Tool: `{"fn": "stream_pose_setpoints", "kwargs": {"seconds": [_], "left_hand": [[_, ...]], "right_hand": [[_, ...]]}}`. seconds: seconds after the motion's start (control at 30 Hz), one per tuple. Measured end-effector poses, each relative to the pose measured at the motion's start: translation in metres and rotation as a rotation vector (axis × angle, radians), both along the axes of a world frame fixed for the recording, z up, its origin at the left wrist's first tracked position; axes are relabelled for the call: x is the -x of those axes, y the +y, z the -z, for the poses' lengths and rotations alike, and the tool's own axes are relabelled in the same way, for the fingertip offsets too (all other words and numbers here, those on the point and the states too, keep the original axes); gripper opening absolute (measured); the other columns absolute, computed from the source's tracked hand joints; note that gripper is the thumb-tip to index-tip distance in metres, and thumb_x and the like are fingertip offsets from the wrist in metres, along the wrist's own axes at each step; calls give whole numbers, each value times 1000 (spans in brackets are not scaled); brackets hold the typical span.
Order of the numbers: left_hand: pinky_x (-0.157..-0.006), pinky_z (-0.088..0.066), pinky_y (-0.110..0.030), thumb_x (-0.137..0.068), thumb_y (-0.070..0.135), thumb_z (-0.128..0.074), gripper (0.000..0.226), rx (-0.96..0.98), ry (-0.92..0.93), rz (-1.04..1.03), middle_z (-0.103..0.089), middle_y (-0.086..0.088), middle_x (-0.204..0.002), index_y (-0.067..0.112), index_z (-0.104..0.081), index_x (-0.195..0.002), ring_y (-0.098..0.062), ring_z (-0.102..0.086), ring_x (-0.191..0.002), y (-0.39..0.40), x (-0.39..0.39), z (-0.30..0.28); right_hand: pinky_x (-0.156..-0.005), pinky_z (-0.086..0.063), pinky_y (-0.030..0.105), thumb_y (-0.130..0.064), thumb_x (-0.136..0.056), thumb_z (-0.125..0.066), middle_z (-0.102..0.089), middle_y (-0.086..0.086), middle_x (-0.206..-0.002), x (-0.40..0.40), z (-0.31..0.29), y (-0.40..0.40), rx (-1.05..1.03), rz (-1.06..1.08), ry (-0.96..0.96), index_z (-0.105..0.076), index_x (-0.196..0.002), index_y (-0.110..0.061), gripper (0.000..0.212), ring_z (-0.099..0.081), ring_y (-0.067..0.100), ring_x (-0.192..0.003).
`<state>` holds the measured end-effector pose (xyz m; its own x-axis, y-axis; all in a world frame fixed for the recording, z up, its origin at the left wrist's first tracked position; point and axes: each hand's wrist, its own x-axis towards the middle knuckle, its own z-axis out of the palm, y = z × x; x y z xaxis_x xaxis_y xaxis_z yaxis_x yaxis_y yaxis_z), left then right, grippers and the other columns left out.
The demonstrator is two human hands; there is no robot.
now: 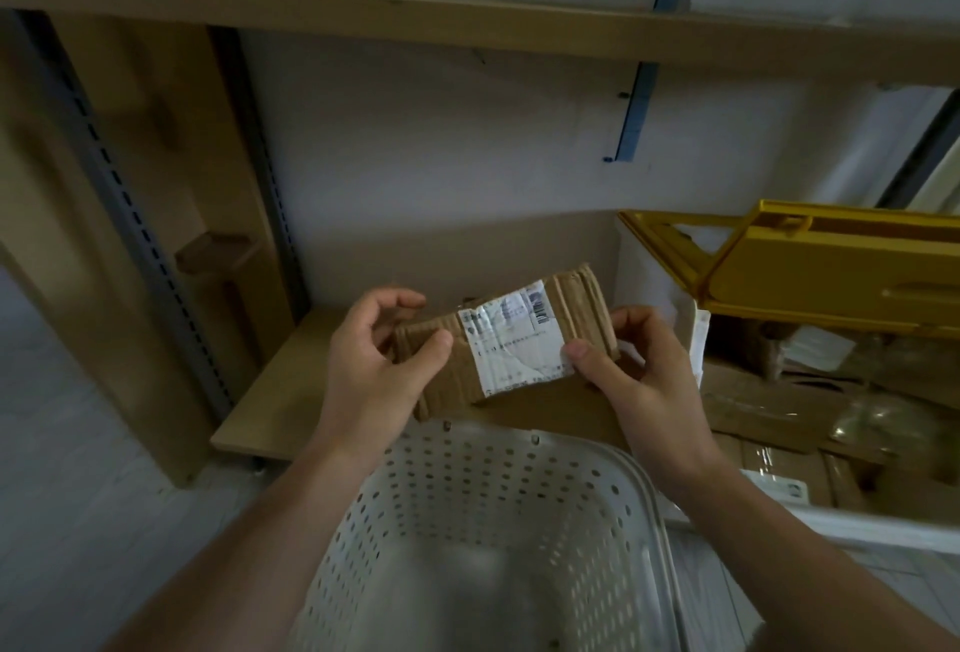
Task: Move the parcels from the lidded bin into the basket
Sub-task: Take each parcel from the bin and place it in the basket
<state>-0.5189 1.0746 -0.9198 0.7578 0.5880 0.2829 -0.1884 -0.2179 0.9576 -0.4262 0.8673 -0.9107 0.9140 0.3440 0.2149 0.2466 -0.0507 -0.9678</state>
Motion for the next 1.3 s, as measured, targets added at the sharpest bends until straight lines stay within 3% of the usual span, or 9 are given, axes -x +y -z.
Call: {"fn": "stream_pose_setpoints", "kwargs": {"seconds": [0.17, 0.27, 0.33, 0.43, 0.63, 0.97, 1.07, 1.2, 1.3], "left_hand": [[-61, -56, -13, -79, 8, -84, 44, 141, -73, -237, -66, 4, -97, 14, -57, -113, 7, -70, -78, -2, -5, -1], [-74, -60, -23, -73, 19, -90, 48, 149, -51, -320, -67, 4, -103, 25, -57, -107, -5, -71, -90, 2, -7, 3], [-78, -60, -28, -72, 22, -90, 46, 166, -38, -323, -68, 5, -105, 30, -59, -105, -10, -69, -96, 6, -8, 4], [-71, -59, -19, -77, 18, -86, 40, 192, -60, -284, -70, 5, -104, 26, -65, -109, -9, -70, -96, 8, -8, 3], [-77, -62, -28, -85, 11, -78, 33, 129, -72, -230, -75, 3, -103, 17, -71, -117, -10, -74, -94, 9, -5, 2], [-86, -61, -35, -90, 10, -74, 29, 65, -66, -233, -70, 7, -103, 30, -65, -108, -11, -69, -98, 12, -1, 1], [-88, -59, -33, -89, 12, -74, 29, 38, -70, -195, -68, 5, -104, 33, -61, -104, -10, -67, -99, 10, 0, 1], [-72, -53, -20, -92, 27, -70, 14, 47, -115, -151, -62, 0, -92, 22, -60, -100, -4, -61, -81, 5, 1, -3], [-64, -48, -12, -95, 21, -67, 13, 28, -127, -164, -57, 1, -83, 12, -60, -100, 4, -56, -69, 4, 0, -3]], "right_hand": [[-65, -59, 29, -26, -83, -82, -74, 1, -97, 0, 7, 2, 50, -45, -32, -54, -91, -5, 36, -75, 18, -88], [-65, -56, 24, -24, -82, -82, -73, -2, -98, 1, 9, 4, 110, -46, -38, -57, -95, -10, 31, -73, 13, -87], [-70, -59, 26, -28, -80, -83, -71, -3, -103, 2, 11, 4, 149, -50, -41, -58, -107, -18, 38, -71, 11, -90], [-77, -59, 25, -28, -83, -81, -69, -9, -109, 3, 12, 5, 178, -61, -47, -54, -120, -26, 46, -69, 7, -96], [-69, -54, 15, -25, -91, -72, -66, -10, -110, 3, 14, 10, 187, -42, -51, -49, -128, -27, 43, -65, -2, -92], [-82, -58, 29, -25, -92, -73, -70, -9, -111, -2, 18, 15, 98, -81, -24, -54, -121, -30, 35, -68, 6, -101], [-81, -57, 33, -43, -87, -65, -71, -8, -109, -1, 14, 14, 9, -88, -8, -58, -115, -32, 31, -68, 13, -102], [-88, -57, 59, -55, -91, -51, -70, 1, -103, 1, 8, 15, -56, -38, 12, -62, -107, -30, 32, -66, 29, -102], [-87, -57, 60, -48, -98, -56, -72, -2, -101, 1, 6, 15, -52, -25, 21, -63, -106, -27, 24, -69, 25, -99]]}}
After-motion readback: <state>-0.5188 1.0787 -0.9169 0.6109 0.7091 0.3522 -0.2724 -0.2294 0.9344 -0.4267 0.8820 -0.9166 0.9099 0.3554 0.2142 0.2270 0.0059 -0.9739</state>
